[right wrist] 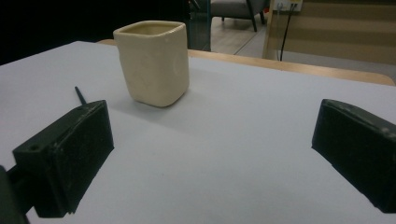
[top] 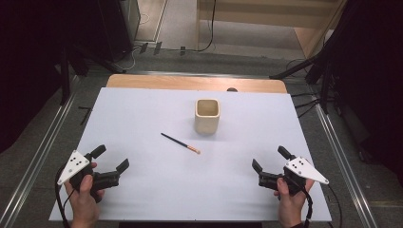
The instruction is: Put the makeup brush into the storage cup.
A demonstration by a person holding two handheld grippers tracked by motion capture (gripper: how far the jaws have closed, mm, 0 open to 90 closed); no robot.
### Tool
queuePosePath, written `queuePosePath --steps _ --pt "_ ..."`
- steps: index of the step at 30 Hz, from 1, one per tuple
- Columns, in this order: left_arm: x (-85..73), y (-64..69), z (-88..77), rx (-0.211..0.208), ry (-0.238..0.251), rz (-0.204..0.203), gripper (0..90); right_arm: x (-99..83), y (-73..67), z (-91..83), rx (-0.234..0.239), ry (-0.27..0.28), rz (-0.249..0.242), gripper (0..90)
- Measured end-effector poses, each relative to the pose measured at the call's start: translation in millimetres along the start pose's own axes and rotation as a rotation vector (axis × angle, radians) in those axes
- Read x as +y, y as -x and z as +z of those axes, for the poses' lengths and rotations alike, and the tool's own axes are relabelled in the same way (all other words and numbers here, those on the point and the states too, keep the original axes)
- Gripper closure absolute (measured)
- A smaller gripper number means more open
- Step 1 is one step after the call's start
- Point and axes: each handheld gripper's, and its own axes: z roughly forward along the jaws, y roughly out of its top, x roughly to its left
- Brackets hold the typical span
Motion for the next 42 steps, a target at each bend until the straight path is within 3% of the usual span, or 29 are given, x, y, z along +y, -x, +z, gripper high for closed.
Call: queuePosePath --steps 14,22,30,42 --pt "3.8 9.1 5.5 -0.034 0.004 -0.006 0.0 -0.9 -3.7 1.4 0.010 -0.012 -0.013 0.0" --pt "8.1 13.3 23.1 -0.042 -0.034 -0.021 0.0 -1.4 -2.8 2.2 0.013 -0.015 -0.011 0.0" --pt "16.0 20.6 41.3 -0.066 -0.048 -0.001 0.0 -2.2 -0.1 3.5 0.021 -0.016 0.002 0.0" --pt "26.0 27.0 62.0 -0.101 -0.067 0.026 0.0 -0.3 -7.6 4.3 0.035 -0.019 -0.040 0.0"
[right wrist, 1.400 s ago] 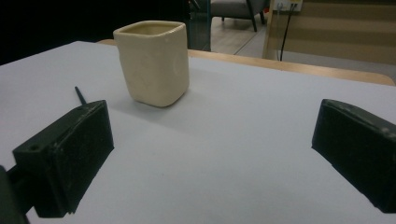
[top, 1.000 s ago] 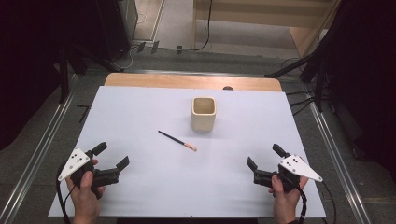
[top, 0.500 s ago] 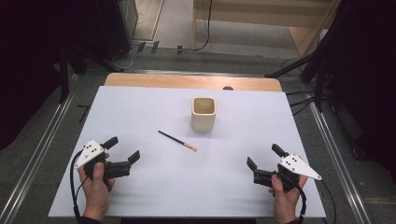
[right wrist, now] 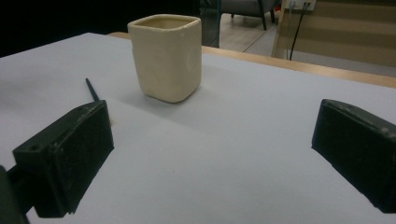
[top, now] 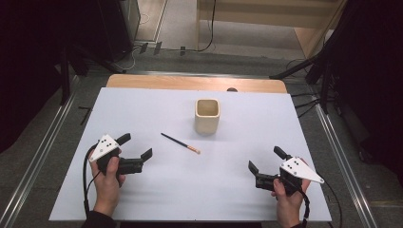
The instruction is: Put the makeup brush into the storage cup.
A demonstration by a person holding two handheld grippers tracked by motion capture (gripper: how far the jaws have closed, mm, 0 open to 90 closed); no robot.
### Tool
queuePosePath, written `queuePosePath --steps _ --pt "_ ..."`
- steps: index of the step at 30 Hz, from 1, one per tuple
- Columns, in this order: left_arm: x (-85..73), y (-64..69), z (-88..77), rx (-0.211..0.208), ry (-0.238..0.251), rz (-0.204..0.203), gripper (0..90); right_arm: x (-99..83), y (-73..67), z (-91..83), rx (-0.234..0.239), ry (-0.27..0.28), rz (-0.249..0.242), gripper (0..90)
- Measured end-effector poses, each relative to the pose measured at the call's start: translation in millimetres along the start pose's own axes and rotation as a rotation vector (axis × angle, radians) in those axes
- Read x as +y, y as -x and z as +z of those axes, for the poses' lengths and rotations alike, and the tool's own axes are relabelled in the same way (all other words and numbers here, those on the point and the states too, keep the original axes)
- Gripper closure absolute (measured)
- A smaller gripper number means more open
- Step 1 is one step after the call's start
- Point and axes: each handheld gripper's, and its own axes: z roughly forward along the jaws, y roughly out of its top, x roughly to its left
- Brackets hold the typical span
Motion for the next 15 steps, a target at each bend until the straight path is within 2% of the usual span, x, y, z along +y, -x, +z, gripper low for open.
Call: queuePosePath --steps 15 --pt "7.8 5.6 25.8 -0.060 -0.043 0.025 0.0 0.2 -1.9 3.1 0.005 -0.011 -0.015 0.0"
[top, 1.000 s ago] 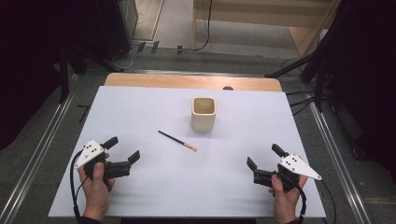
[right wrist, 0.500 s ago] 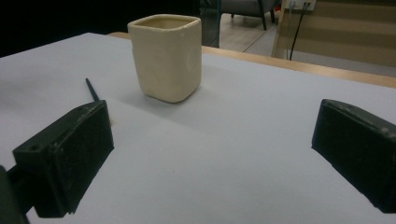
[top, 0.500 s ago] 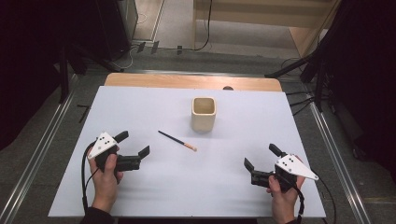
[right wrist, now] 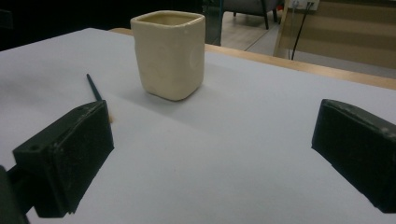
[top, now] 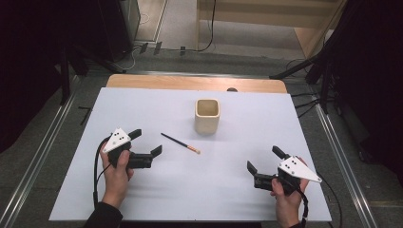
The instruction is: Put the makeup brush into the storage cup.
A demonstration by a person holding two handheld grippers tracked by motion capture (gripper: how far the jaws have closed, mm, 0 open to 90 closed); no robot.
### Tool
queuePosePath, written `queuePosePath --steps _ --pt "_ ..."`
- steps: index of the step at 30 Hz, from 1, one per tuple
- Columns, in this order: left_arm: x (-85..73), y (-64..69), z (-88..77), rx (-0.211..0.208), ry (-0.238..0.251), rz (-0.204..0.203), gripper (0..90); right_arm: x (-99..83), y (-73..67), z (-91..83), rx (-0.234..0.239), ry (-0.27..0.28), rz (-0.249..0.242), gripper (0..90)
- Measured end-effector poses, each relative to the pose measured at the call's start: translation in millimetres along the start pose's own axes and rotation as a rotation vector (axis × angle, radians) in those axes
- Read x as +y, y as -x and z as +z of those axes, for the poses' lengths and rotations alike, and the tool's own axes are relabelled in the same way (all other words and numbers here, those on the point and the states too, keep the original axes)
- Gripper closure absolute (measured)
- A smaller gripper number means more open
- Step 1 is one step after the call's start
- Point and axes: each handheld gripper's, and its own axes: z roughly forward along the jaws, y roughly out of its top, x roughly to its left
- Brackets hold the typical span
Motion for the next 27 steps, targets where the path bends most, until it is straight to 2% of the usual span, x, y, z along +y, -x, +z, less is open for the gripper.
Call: queuePosePath --steps 8,12,18,27 --pt "9.4 -3.5 7.8 -0.027 -0.016 0.010 0.0 -0.2 0.5 0.5 0.000 -0.003 0.002 0.0" --pt "15.0 -5.3 14.1 -0.048 -0.037 0.030 0.0 -0.4 0.6 0.8 0.001 -0.003 -0.002 0.0" --pt "22.1 -5.4 28.8 -0.077 -0.097 0.075 0.5 -0.6 0.9 1.4 0.001 -0.005 -0.003 0.0" --pt "27.2 -6.9 52.5 -0.158 -0.221 0.118 0.6 -1.3 1.3 2.9 0.005 -0.011 -0.007 0.0"
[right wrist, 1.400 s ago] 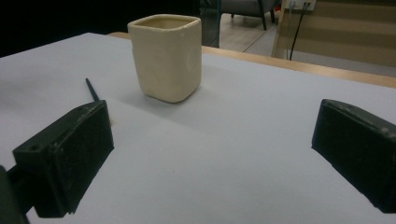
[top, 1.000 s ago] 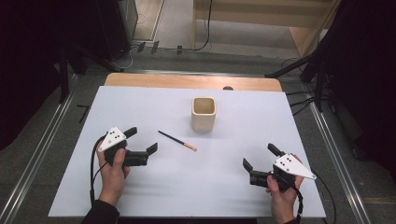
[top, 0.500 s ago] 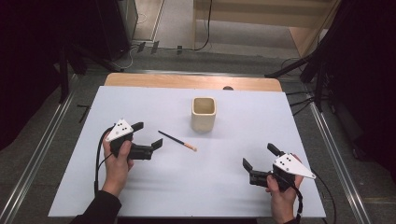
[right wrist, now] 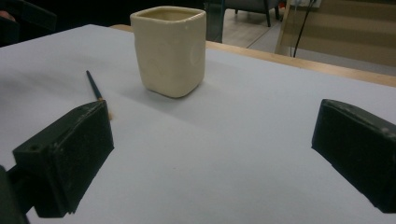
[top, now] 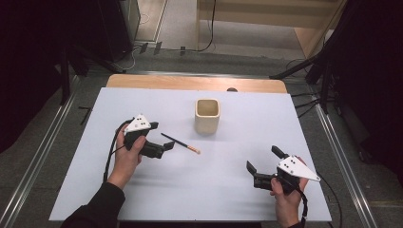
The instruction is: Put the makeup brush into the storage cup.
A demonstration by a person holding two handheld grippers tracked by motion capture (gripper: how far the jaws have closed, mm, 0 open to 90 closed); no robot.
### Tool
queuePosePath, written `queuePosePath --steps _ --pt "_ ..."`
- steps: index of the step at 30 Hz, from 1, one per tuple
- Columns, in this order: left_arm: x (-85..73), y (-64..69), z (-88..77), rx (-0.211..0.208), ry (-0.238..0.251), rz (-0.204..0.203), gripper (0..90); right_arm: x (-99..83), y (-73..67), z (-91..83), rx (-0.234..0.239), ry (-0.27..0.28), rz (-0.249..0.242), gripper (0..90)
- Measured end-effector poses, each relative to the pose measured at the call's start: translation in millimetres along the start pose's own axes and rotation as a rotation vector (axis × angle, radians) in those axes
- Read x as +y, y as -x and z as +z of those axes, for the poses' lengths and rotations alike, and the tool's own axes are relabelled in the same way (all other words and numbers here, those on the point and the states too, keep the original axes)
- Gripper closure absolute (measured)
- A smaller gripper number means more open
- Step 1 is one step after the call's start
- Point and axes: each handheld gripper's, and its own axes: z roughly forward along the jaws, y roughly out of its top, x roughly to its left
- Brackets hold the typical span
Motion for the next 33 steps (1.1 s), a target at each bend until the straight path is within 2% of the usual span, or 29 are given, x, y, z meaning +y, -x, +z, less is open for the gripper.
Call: queuePosePath --steps 5,7,14,18,22,25,28,33 --pt "6.1 -3.4 9.9 -0.028 -0.066 0.020 0.6 -0.4 0.1 0.6 0.003 -0.002 0.000 0.0" --pt "9.5 -4.1 13.6 -0.032 -0.101 0.048 0.6 -0.4 -0.1 0.7 0.003 -0.004 0.000 0.0" --pt "20.9 -7.2 28.4 -0.067 -0.219 0.100 0.6 -0.8 -0.2 1.6 0.004 -0.010 -0.002 0.0" --pt "24.5 -10.5 38.5 -0.065 -0.303 0.147 0.6 -1.2 0.2 1.8 0.005 -0.012 -0.002 0.0" --pt "29.3 -11.7 50.0 -0.079 -0.397 0.177 0.6 -1.8 0.9 2.5 0.005 -0.017 0.004 0.0" --pt "31.8 -11.4 59.0 -0.073 -0.476 0.233 0.6 -2.2 1.4 3.4 0.006 -0.018 0.004 0.0" --pt "33.5 -11.5 65.8 -0.057 -0.522 0.274 0.6 -2.3 1.4 3.4 0.007 -0.018 0.001 0.0" --pt "36.6 -12.1 75.2 -0.059 -0.591 0.315 0.6 -2.7 1.7 3.3 0.007 -0.023 0.005 0.0"
